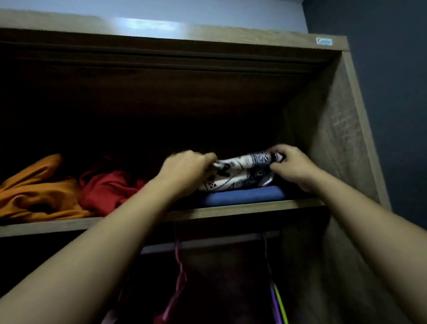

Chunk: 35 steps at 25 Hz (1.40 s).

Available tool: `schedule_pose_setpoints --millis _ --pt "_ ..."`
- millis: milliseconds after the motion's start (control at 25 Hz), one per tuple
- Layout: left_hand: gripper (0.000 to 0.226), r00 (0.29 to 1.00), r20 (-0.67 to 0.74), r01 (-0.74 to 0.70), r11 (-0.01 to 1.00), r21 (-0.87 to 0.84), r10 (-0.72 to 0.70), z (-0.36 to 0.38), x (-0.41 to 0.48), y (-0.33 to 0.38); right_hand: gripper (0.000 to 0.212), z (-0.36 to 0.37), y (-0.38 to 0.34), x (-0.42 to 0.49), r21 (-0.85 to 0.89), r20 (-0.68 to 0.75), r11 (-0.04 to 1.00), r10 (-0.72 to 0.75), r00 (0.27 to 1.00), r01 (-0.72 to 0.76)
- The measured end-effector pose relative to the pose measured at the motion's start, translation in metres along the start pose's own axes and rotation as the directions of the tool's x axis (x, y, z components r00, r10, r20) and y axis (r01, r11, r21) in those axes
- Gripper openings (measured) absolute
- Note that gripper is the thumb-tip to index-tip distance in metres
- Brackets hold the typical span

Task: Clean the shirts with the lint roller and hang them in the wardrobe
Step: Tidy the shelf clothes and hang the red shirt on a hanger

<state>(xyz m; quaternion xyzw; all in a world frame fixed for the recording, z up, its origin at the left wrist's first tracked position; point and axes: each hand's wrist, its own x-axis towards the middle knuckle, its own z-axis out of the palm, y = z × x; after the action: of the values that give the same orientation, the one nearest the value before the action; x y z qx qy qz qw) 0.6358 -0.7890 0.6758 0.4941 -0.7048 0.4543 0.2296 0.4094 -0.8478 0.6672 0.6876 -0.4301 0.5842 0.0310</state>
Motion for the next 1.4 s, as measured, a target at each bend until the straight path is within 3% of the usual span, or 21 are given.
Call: schedule_pose_setpoints --millis 80,200,320,440,520,640,720,800,840,920,1000,1080,1200,1280,1360,1400 --pt "0.033 0.996 0.052 -0.072 0.997 -0.026 0.073 0.016 -0.003 0.008 0.037 -0.017 0.016 -0.017 -0.227 0.147 0.972 -0.025 0.989 0.058" --pt "0.045 0.989 0.131 -0.032 0.974 -0.224 0.063 0.012 -0.003 -0.009 0.047 -0.022 0.013 -0.016 -0.457 0.214 0.863 -0.131 0.968 0.218" --pt "0.062 0.948 0.318 0.116 0.904 -0.411 0.023 0.006 0.005 -0.019 0.061 -0.027 -0.002 -0.003 -0.475 0.437 0.792 -0.165 0.884 0.383" --pt "0.037 0.943 0.329 0.117 0.974 -0.195 -0.047 0.01 0.025 -0.009 0.059 -0.029 -0.008 -0.001 -0.435 0.529 0.801 -0.142 0.837 0.411" --pt "0.028 0.967 0.246 0.065 0.997 0.038 -0.073 0.009 0.035 0.006 0.055 -0.026 -0.012 -0.003 -0.559 0.52 0.678 -0.161 0.839 0.477" --pt "0.027 0.989 -0.145 0.064 0.975 0.211 -0.033 0.013 0.045 0.025 0.041 -0.027 -0.016 -0.009 -0.815 0.355 0.365 -0.3 0.885 0.45" --pt "0.034 0.949 -0.314 0.033 0.977 0.212 0.037 0.015 0.044 0.037 0.037 -0.038 -0.011 -0.009 -0.886 0.222 0.312 -0.364 0.904 0.343" --pt "0.033 0.964 -0.232 -0.077 0.974 0.215 0.127 0.021 0.043 0.042 0.041 -0.044 -0.002 -0.01 -0.898 0.296 0.238 -0.299 0.907 0.371" --pt "0.031 0.981 -0.107 -0.135 0.97 0.204 0.159 0.023 0.041 0.041 0.042 -0.044 0.003 -0.012 -0.887 0.366 0.204 -0.24 0.899 0.415" --pt "0.026 0.981 0.053 -0.19 0.974 0.123 0.184 0.025 0.034 0.033 0.046 -0.041 0.011 -0.015 -0.853 0.429 0.252 -0.159 0.889 0.457" --pt "0.024 0.968 0.081 -0.237 0.971 0.008 0.236 0.026 0.028 0.021 0.055 -0.04 0.014 -0.014 -0.793 0.445 0.421 -0.095 0.891 0.441" --pt "0.039 0.939 0.172 -0.287 0.954 -0.086 0.298 0.026 0.024 0.013 0.063 -0.044 0.012 -0.011 -0.743 0.487 0.518 -0.017 0.873 0.424" --pt "0.054 0.871 0.372 -0.206 0.926 -0.315 0.321 0.019 0.015 0.01 0.076 -0.045 0.005 -0.012 -0.754 0.566 0.484 0.136 0.813 0.444" --pt "0.062 0.836 0.449 -0.159 0.923 -0.351 0.314 0.018 0.01 0.013 0.085 -0.045 -0.001 -0.017 -0.78 0.566 0.455 0.221 0.794 0.429" --pt "0.067 0.861 0.413 -0.122 0.908 -0.4 0.298 0.015 0.006 0.012 0.09 -0.041 -0.01 -0.02 -0.792 0.54 0.457 0.216 0.813 0.405" --pt "0.068 0.892 0.36 -0.091 0.888 -0.452 0.275 0.011 0.004 0.009 0.091 -0.038 -0.016 -0.023 -0.759 0.546 0.513 0.166 0.821 0.4"
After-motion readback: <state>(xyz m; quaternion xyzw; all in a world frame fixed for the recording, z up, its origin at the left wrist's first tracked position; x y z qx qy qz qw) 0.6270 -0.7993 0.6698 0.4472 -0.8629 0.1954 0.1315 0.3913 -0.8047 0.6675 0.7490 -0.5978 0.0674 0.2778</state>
